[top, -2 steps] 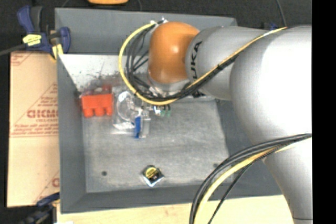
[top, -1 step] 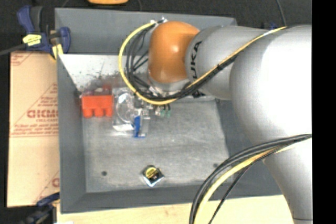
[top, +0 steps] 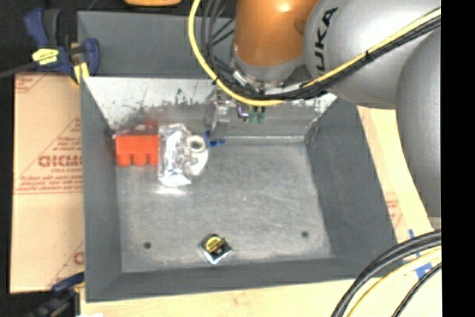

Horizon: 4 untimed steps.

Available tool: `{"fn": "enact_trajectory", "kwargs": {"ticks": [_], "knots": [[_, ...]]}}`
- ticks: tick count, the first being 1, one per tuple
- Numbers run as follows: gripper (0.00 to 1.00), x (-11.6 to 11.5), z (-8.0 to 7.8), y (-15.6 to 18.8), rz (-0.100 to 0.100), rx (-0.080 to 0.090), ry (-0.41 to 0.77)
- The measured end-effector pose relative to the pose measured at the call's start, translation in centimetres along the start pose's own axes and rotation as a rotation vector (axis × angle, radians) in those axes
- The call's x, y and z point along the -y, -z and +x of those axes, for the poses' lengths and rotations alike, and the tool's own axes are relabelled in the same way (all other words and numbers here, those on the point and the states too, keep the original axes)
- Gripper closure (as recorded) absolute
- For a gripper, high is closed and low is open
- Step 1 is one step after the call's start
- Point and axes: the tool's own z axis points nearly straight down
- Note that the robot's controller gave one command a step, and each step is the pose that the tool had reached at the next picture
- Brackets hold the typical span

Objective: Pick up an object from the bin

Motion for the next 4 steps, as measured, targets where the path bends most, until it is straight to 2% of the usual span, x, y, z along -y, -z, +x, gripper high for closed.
{"fn": "enact_trajectory", "kwargs": {"ticks": [1,2,3,4], "knots": [[1.0,-0.8,0.2,-6.7,0.003,-0.014,0.166],[1.0,-1.2,3.5,-6.0,0.001,-0.012,0.18],[1.0,-4.0,7.4,-15.5,0.001,-0.013,0.22],[1.0,-5.3,12.1,-3.8,-0.001,-0.004,0.228]]}}
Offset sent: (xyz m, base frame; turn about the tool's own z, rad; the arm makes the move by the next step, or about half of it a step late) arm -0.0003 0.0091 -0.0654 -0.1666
